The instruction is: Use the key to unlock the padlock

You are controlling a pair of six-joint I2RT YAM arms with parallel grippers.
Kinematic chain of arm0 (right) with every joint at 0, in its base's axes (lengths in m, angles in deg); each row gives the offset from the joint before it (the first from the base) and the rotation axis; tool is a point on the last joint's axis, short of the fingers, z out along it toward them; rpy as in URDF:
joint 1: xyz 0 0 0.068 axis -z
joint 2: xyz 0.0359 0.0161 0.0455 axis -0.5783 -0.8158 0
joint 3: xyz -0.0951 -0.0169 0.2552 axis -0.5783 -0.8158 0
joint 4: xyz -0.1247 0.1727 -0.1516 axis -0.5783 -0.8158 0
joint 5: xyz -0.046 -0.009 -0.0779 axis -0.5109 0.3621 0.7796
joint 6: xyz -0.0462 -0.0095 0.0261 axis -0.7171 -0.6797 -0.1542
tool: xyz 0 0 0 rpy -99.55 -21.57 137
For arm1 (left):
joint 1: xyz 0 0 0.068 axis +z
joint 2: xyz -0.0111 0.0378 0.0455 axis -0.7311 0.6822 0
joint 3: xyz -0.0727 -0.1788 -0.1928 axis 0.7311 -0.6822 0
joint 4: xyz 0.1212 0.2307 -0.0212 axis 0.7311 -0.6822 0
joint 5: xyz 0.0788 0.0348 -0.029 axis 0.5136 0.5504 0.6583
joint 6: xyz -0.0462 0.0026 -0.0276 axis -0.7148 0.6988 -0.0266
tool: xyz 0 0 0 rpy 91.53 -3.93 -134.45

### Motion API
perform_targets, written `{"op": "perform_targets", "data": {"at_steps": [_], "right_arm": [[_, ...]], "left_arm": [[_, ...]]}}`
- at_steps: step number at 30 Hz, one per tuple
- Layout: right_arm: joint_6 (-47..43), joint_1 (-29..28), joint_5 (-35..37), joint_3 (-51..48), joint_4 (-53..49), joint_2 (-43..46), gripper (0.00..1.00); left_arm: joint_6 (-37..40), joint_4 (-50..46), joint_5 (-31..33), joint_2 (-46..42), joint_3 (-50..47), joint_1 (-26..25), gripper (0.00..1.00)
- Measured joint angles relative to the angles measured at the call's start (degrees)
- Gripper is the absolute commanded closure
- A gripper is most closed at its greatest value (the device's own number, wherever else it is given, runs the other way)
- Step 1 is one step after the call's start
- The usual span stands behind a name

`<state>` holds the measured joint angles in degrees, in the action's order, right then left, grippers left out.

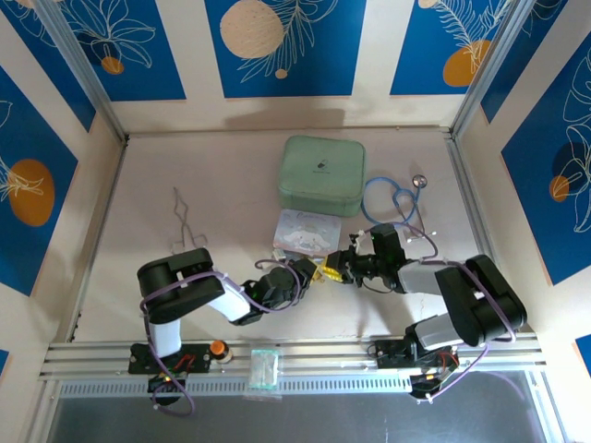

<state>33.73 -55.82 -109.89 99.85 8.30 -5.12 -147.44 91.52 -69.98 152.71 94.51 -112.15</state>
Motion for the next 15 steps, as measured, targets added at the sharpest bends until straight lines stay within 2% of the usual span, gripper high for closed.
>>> {"op": "perform_targets", "data": {"at_steps": [3, 9, 11, 12, 14, 15], "right_arm": [[-2.6, -0.7, 3.6, 0.0, -5.5, 3.6, 0.61], [-7.7, -0.9, 10.5, 0.1, -15.3, 9.2, 0.6], [-9.5, -2.3, 13.5, 0.1, -17.9, 10.8, 0.56], [-10.6, -3.7, 15.6, 0.1, -19.1, 12.0, 0.51], [-13.7, -9.2, 22.1, 0.1, -22.4, 16.3, 0.29], [-15.2, -12.1, 25.3, 0.2, -23.9, 18.3, 0.23]], "left_arm": [[0.0, -1.2, -0.3, -0.3, 0.0, 0.0, 1.0], [0.3, -5.6, -1.1, -2.3, 0.0, 0.0, 1.0], [0.3, -6.8, -1.1, -2.8, 0.0, 0.0, 1.0], [0.3, -7.2, -1.1, -2.9, 0.0, 0.1, 1.0], [0.5, -7.8, -1.4, -2.9, 0.1, 0.4, 1.0], [0.5, -8.0, -1.5, -2.9, 0.2, 0.6, 1.0]]}}
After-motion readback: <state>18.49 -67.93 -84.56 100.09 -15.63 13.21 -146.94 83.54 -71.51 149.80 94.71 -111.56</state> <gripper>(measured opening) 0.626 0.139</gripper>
